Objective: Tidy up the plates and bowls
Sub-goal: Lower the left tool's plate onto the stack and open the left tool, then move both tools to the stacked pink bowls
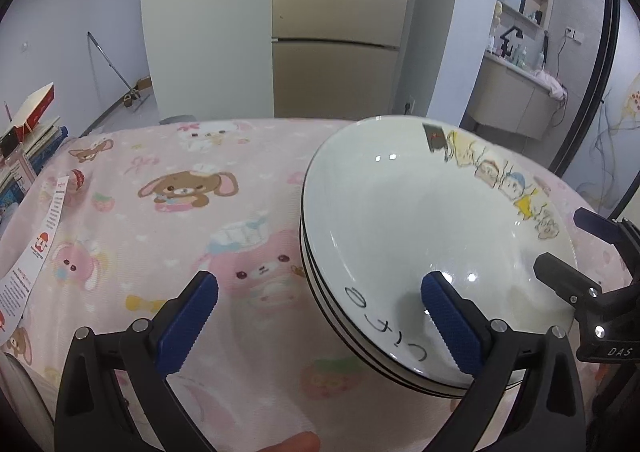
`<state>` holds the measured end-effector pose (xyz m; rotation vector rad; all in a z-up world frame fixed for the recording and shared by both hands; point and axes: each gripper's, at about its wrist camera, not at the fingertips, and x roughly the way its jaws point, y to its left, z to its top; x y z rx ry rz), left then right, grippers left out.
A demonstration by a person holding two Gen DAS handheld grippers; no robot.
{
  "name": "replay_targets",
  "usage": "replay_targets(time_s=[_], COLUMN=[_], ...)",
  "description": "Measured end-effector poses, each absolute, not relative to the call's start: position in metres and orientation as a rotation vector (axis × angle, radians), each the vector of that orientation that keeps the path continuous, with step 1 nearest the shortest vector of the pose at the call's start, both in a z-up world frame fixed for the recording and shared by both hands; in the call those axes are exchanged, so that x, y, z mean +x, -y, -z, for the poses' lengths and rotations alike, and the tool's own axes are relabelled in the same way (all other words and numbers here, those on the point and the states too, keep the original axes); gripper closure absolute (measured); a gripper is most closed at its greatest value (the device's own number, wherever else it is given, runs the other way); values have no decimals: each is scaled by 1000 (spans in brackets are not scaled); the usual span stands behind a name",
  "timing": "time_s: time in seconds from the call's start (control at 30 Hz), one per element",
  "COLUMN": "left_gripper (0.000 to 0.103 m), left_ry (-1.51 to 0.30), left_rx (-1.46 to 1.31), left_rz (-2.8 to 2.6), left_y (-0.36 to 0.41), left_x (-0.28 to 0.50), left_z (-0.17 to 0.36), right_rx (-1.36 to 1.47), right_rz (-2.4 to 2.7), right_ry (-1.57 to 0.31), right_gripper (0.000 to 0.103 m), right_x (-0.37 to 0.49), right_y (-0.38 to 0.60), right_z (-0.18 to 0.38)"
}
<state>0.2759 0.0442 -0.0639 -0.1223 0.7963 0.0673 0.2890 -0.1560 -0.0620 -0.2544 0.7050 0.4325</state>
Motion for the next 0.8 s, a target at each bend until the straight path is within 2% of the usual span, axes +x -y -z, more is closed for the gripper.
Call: replay_targets(time_s=[0.2,0.3,0.6,0.7,0.8], left_gripper=[0,0,0,0,0], left_ry=[-634,-517,-315,-230,-174], left_rx=[-216,-226,-172,-115,-54], left_rz=[-35,-24,-73,-85,-81], left_y=[-55,-55,-39,-34,-28], left_x=[260,247,205,182,161], left_z=[35,19,-40,-65,-90], right_rx=[-206,-223,-269,-249,-245], right_rz=[-474,-453,-379,-351,-352], right_ry=[-563,-416,-102,55,129], right_gripper=[0,0,0,0,0], right_x=[273,257,215,194,178], right_y=[159,160,161,167,167], right_z=[41,28,-4,-22,-44])
